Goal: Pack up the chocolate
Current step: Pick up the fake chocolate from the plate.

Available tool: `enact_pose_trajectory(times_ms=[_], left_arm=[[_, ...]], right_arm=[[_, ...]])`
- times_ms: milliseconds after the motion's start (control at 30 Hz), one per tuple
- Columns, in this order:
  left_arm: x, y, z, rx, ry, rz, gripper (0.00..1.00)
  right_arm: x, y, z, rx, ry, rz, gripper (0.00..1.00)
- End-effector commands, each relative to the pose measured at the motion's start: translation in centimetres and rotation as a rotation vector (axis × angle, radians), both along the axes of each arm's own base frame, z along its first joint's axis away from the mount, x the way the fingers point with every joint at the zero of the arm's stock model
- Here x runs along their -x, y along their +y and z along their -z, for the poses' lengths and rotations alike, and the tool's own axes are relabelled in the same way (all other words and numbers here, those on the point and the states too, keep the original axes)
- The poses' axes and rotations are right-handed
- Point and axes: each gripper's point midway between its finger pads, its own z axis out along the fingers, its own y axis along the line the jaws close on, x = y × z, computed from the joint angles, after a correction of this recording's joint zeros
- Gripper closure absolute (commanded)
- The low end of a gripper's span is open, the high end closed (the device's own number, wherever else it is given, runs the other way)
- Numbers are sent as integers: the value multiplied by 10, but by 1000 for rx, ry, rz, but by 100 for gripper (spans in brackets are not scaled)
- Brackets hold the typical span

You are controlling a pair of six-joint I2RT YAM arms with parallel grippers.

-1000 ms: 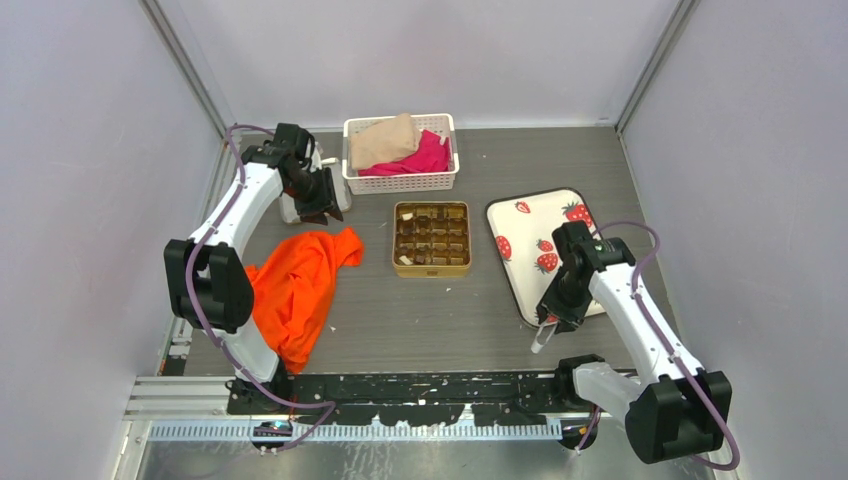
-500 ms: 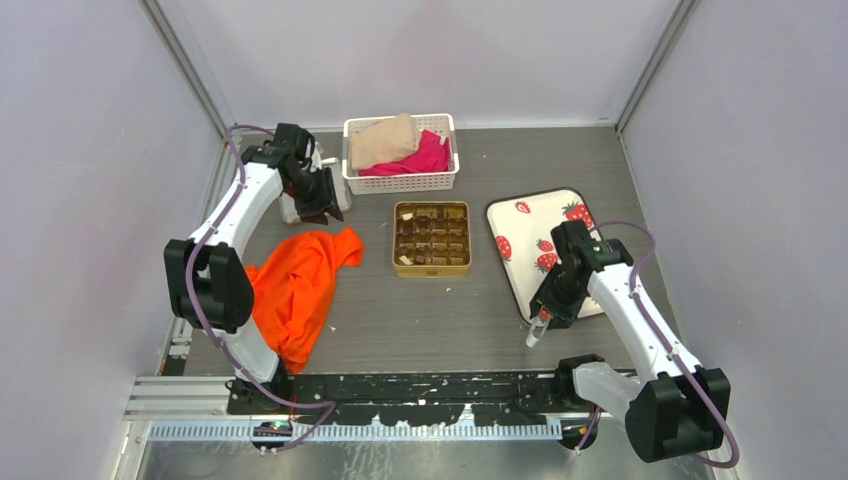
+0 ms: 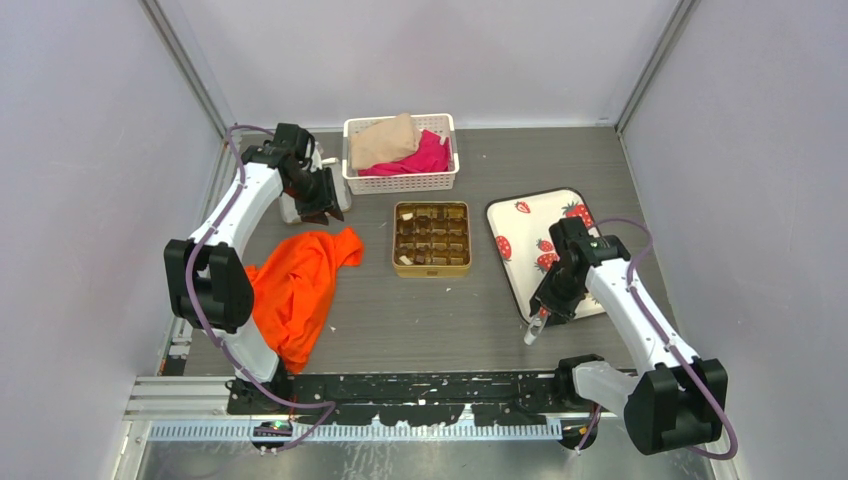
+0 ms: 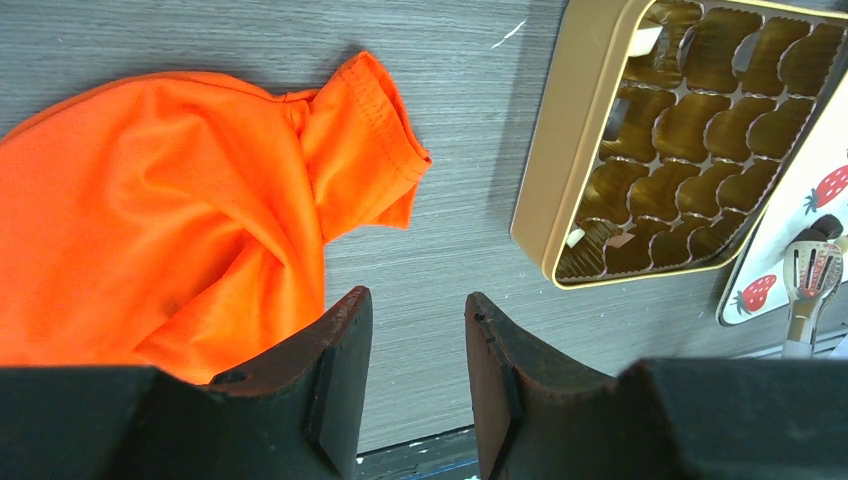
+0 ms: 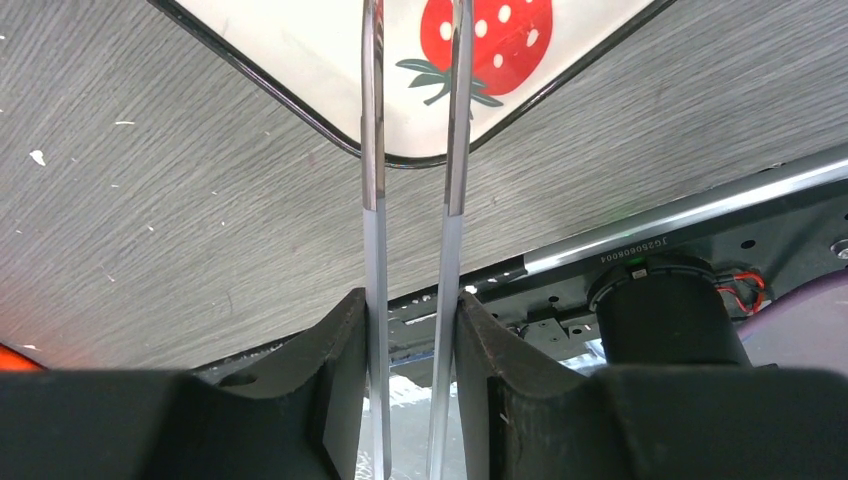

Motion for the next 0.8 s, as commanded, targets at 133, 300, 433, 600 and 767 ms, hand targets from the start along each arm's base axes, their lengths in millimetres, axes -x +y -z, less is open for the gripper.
enact_pose_trajectory(times_ms=[133,300,433,600,767], left_arm=[[-13,0,-16,16,-63,2,59],[-13,0,-16,14,-66,1,59],[-14,0,-16,15,-66,-2,59],[-14,0,-16,14,-66,-5,59],[-9,3,-17,5,-68,-10,59]], right_arm=[[-24,4,-39,-19,-121,0,99],[-46,15,-71,-51,-230,-59,99],[-71,51,-97,-142,-321,-190,99],[-87,115,-110,-189,-330,-464,99],[-103,151,-109,-204,-327,-577,99]])
